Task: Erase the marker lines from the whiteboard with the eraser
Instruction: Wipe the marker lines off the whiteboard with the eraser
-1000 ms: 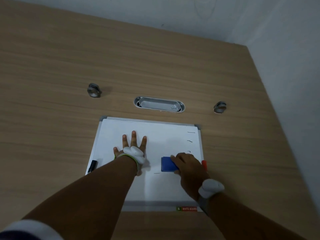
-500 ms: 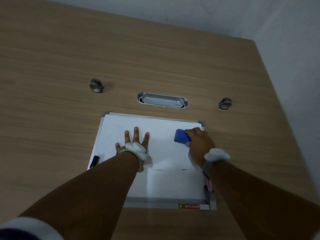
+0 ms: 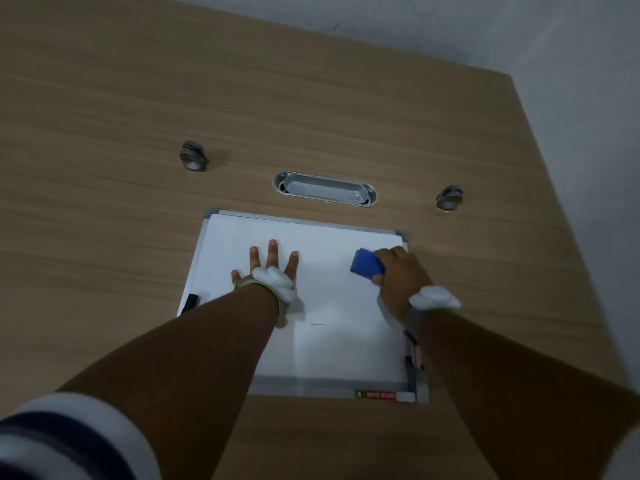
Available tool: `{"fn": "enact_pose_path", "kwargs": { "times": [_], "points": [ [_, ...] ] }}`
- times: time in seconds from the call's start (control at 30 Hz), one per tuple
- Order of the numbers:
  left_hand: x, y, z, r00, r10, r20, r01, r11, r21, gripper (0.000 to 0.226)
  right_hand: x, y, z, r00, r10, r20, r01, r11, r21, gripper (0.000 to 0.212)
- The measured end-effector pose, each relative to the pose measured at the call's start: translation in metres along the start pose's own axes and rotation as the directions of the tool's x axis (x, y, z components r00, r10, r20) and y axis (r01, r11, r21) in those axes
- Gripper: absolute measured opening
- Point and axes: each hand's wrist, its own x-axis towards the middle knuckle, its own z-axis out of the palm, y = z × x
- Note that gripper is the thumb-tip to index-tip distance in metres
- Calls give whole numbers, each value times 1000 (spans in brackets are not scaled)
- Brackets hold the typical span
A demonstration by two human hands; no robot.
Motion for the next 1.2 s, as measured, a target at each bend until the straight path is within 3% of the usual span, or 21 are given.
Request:
{"fn": "enact_pose_path", "kwargs": {
  "times": [0.1, 0.2, 0.3, 0.43, 0.6, 0.67, 0.83, 0.9, 1.2],
  "points": [
    [2, -2, 2, 1000, -9, 13, 9, 1000, 17, 122, -5, -7, 5, 1000, 24, 2, -24, 1000, 16, 38],
    [5, -4, 5, 1000, 4, -11, -3, 1000, 19, 120, -63, -17, 25, 996, -56, -69, 61, 996, 72, 43],
    [3, -4, 7, 999, 11, -33, -8, 997, 82, 117, -108, -29, 43, 991, -130, -32, 132, 988, 79, 50],
    [4, -5, 8, 999, 18, -44, -13, 994, 107, 114, -80, -38, 37, 985, -169, -33, 171, 981, 90, 44],
    [3, -5, 10, 997, 18, -72, -5, 983, 186, 112, -24, -62, 25, 997, -79, -11, 80, 995, 54, 34],
    [4, -6, 10, 997, 26, -71, -16, 989, 145, 116, -31, -70, 29, 996, -89, 1, 89, 995, 54, 33],
    [4, -6, 10, 996, 41, -74, -33, 994, 101, 117, -105, -73, 49, 949, -315, -3, 315, 948, 48, 44],
    [3, -7, 10, 997, 42, -69, -38, 997, 63, 118, -112, -69, 49, 941, -336, 42, 335, 941, 39, 47],
    [4, -10, 9, 997, 48, -55, -47, 999, 18, 122, -13, -71, 19, 989, -123, 77, 120, 992, 44, 34]
  ]
}}
